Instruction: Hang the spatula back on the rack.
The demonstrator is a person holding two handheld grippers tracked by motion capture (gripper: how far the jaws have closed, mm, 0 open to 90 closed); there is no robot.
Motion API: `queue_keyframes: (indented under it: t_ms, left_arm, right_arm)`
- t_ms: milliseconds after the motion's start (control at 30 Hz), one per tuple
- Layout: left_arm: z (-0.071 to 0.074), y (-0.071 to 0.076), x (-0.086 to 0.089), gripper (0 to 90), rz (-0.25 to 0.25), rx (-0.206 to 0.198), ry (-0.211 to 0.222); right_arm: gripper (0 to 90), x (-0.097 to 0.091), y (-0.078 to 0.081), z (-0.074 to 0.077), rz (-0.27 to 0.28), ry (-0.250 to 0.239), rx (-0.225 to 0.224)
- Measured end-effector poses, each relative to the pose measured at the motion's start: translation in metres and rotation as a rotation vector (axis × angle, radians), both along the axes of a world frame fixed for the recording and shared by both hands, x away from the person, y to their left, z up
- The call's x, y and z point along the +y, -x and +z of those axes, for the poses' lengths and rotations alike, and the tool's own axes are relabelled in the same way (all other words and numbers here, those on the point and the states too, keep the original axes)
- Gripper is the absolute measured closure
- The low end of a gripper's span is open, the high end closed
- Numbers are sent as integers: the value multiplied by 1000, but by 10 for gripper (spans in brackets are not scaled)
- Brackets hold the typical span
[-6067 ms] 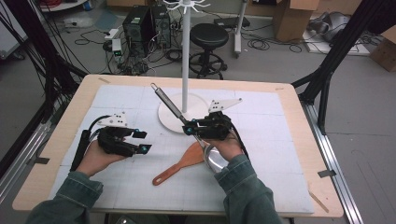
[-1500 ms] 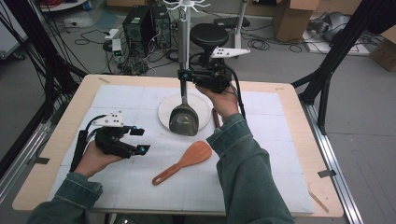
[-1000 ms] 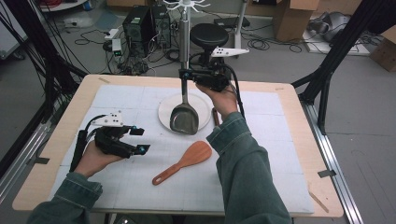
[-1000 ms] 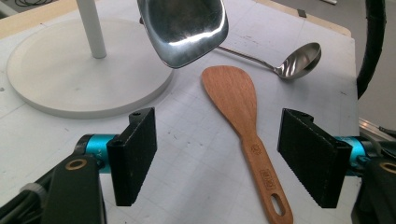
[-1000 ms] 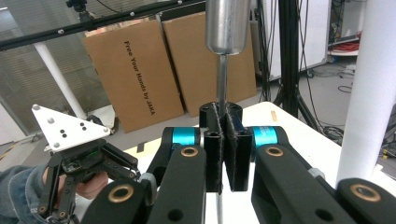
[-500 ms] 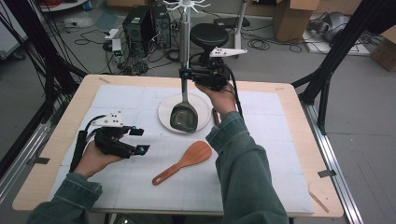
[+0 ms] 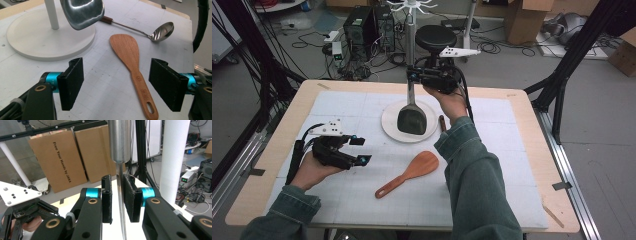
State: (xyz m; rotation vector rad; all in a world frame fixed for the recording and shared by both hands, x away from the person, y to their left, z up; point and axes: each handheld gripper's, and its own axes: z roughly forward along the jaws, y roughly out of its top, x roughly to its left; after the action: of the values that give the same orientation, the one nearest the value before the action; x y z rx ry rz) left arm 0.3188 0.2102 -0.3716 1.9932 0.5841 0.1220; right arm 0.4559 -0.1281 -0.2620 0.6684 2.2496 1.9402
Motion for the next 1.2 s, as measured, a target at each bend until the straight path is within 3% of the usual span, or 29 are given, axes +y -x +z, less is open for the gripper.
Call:
queue_keyframes:
  t_ms: [300, 633, 900, 1200]
  left_arm:
    - [-1, -1, 0, 283, -3, 4, 5]
    - [-1, -1, -1, 281, 1, 3, -5]
    - [-1, -1, -1, 277, 5, 6, -1]
    - [-2, -1, 1, 262, 6, 0, 0]
  right_arm:
    - [750, -4, 0, 2, -21, 1, -10]
    - [782, -11, 2, 8, -25, 8, -32]
    - [895, -15, 4, 22, -18, 15, -51]
    - [900, -16, 2, 40, -17, 10, -59]
